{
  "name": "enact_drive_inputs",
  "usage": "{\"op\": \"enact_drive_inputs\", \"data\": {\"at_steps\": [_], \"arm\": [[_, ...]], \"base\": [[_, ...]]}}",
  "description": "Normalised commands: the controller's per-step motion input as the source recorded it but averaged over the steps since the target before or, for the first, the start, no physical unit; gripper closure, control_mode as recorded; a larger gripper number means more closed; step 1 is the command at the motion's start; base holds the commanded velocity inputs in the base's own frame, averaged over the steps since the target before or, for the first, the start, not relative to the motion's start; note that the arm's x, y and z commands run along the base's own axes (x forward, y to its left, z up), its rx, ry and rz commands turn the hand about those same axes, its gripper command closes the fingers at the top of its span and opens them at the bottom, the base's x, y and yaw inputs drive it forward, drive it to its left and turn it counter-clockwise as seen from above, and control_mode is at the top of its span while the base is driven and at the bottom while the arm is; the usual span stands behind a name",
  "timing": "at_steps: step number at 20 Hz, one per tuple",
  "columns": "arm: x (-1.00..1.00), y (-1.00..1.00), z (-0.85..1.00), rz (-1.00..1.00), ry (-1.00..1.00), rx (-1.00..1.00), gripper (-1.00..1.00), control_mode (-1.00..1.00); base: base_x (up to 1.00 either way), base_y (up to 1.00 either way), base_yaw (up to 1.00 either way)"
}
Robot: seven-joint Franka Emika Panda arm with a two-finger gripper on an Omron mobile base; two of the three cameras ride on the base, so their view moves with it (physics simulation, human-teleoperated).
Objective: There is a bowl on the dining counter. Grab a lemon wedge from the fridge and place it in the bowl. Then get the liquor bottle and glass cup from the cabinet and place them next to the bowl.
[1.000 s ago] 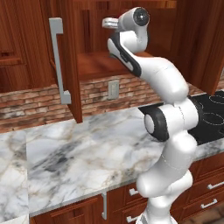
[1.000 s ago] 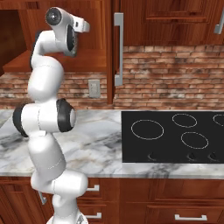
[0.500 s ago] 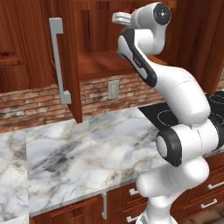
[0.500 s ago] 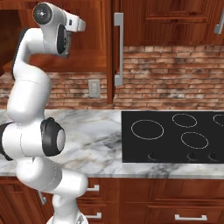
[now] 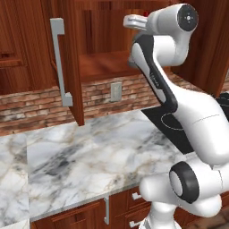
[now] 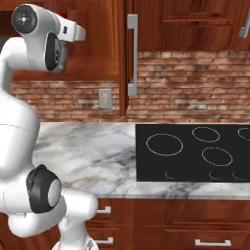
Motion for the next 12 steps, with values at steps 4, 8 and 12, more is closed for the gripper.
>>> {"op": "enact_drive_inputs", "data": {"at_steps": [4,8,12], "arm": [[-1.0,-0.03,-0.02,0.0,0.04,0.0,1.0,-1.0],[-1.0,-0.13,-0.06,0.0,0.06,-0.01,1.0,-1.0],[-1.0,-0.28,-0.18,0.0,0.07,-0.02,1.0,-1.0]], "base": [[0.0,0.0,0.0],[0.0,0.0,0.0],[0.0,0.0,0.0]]}}
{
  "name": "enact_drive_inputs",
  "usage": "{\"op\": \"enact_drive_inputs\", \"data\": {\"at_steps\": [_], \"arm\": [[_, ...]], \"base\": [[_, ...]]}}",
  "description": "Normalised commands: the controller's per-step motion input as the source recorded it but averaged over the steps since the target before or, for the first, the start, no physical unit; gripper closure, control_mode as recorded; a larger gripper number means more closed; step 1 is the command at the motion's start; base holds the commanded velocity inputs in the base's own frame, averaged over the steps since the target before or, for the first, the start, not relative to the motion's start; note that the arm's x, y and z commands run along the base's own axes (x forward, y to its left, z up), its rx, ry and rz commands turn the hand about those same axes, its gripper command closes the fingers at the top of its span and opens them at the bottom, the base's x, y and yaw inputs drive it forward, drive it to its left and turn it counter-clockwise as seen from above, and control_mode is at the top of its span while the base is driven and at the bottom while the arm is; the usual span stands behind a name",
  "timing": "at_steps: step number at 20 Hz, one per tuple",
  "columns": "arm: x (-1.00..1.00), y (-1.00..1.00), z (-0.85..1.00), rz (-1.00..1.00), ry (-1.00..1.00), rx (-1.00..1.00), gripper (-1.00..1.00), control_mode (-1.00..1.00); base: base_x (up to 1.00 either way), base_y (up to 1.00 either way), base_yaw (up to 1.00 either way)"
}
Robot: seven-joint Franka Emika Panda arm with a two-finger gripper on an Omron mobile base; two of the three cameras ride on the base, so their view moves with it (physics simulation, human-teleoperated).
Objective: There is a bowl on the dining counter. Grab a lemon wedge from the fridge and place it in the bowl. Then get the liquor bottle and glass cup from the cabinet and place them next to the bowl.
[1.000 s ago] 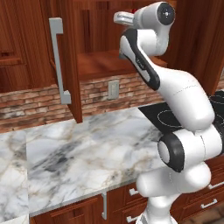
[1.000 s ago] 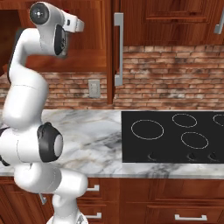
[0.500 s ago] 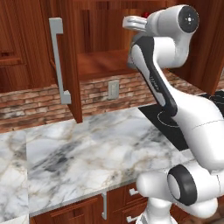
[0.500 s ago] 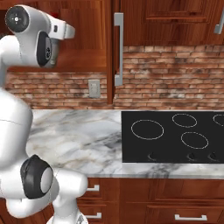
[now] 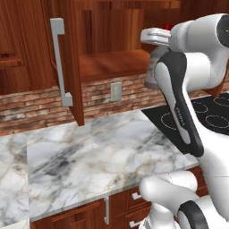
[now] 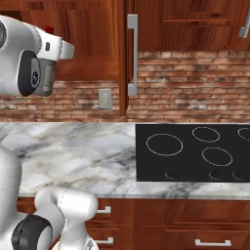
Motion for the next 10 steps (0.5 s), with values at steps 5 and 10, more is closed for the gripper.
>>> {"op": "enact_drive_inputs", "data": {"at_steps": [5,10], "arm": [[-1.0,-0.38,-0.38,0.0,0.1,-0.05,1.0,-1.0],[-1.0,-0.23,-0.34,0.0,0.06,-0.08,1.0,-1.0]], "base": [[0.0,0.0,0.0],[0.0,0.0,0.0]]}}
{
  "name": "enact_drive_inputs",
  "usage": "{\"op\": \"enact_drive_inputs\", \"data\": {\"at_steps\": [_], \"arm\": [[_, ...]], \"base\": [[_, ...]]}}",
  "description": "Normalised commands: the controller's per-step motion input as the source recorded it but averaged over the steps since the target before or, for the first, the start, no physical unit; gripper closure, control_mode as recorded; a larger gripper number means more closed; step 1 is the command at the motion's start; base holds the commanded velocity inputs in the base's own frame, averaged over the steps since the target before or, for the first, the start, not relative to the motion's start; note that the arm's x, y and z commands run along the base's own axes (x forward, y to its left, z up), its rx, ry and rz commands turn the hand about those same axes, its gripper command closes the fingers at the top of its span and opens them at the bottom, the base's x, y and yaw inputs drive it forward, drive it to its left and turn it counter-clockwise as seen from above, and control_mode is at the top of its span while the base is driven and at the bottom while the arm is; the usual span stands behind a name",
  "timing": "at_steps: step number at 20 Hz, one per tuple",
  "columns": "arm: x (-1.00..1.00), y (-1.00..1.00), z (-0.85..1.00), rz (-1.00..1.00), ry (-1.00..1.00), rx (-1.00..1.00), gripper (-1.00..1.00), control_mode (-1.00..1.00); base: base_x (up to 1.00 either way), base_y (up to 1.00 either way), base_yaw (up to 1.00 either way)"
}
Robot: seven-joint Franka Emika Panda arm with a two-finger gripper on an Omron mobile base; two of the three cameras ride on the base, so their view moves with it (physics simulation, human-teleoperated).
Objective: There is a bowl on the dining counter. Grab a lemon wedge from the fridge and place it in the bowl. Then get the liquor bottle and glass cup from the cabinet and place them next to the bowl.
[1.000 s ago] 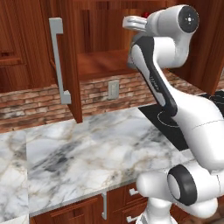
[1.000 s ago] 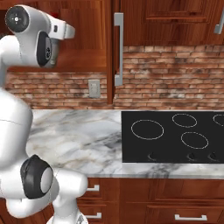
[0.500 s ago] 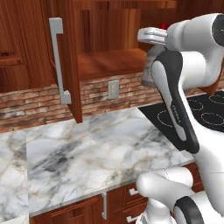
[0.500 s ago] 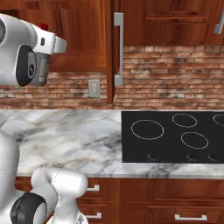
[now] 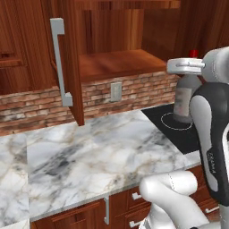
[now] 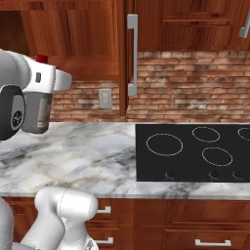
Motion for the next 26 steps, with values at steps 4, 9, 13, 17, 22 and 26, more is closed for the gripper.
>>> {"op": "enact_drive_inputs", "data": {"at_steps": [4,9,13,17,22,26], "arm": [[-0.73,-0.02,-0.1,0.0,0.0,-0.07,1.0,-1.0],[-0.04,0.0,0.0,0.0,0.0,-0.05,1.0,-1.0],[0.06,0.0,0.0,0.0,0.0,0.0,1.0,-1.0],[0.01,0.0,0.0,0.0,0.0,0.0,1.0,-1.0],[-0.04,0.0,0.0,0.0,0.0,0.0,1.0,-1.0],[-0.15,0.0,0.0,0.0,0.0,-0.01,1.0,-1.0]], "base": [[0.0,0.0,0.0],[0.0,0.0,0.0],[0.0,0.0,0.0],[0.0,0.0,0.0],[0.0,0.0,0.0],[0.0,0.0,0.0]]}}
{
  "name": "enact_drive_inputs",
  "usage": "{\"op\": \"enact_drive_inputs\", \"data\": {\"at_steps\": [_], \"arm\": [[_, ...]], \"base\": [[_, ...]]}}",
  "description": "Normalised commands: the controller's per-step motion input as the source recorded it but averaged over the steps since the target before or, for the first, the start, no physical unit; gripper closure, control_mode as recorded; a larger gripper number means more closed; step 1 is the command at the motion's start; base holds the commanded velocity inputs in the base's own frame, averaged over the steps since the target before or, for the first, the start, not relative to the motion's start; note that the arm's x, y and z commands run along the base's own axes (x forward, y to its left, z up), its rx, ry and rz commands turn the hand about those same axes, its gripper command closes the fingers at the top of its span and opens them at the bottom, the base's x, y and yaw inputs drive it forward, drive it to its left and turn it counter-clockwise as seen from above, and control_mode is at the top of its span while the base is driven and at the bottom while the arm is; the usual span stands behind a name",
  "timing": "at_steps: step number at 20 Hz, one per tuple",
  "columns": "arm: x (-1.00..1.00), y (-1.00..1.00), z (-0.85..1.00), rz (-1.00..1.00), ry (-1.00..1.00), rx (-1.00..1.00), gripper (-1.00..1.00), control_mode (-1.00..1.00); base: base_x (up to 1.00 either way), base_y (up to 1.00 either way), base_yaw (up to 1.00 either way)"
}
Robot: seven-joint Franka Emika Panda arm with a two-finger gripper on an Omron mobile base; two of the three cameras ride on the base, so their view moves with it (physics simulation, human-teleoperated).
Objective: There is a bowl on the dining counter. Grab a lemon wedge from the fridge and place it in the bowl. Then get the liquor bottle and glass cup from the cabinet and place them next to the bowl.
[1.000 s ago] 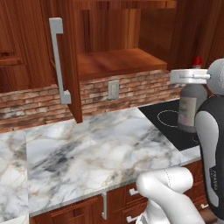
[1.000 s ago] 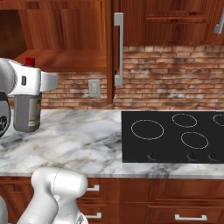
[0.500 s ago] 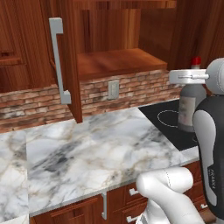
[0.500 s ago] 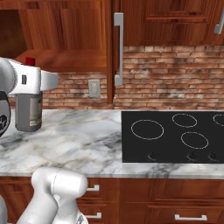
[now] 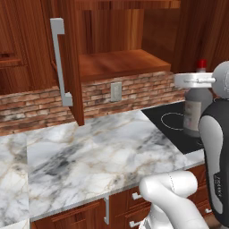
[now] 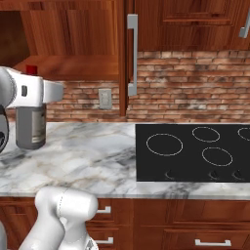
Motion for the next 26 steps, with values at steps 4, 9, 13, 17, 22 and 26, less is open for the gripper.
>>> {"op": "enact_drive_inputs", "data": {"at_steps": [4,9,13,17,22,26], "arm": [[-0.64,0.0,-0.03,0.0,0.0,0.0,1.0,-1.0],[-0.2,0.0,-0.02,0.0,0.0,0.0,1.0,1.0],[0.0,0.0,0.0,0.0,0.0,0.0,1.0,1.0],[0.0,0.0,0.0,0.0,0.0,0.0,1.0,1.0],[0.0,0.0,0.0,0.0,0.0,0.0,1.0,1.0],[0.0,0.0,0.0,0.0,0.0,0.0,1.0,1.0]], "base": [[0.0,0.0,0.0],[-0.8,-0.16,-0.01],[-1.0,-0.61,-0.08],[-0.25,-0.94,-0.25],[0.11,-0.91,-0.53],[0.0,-0.69,-0.77]]}}
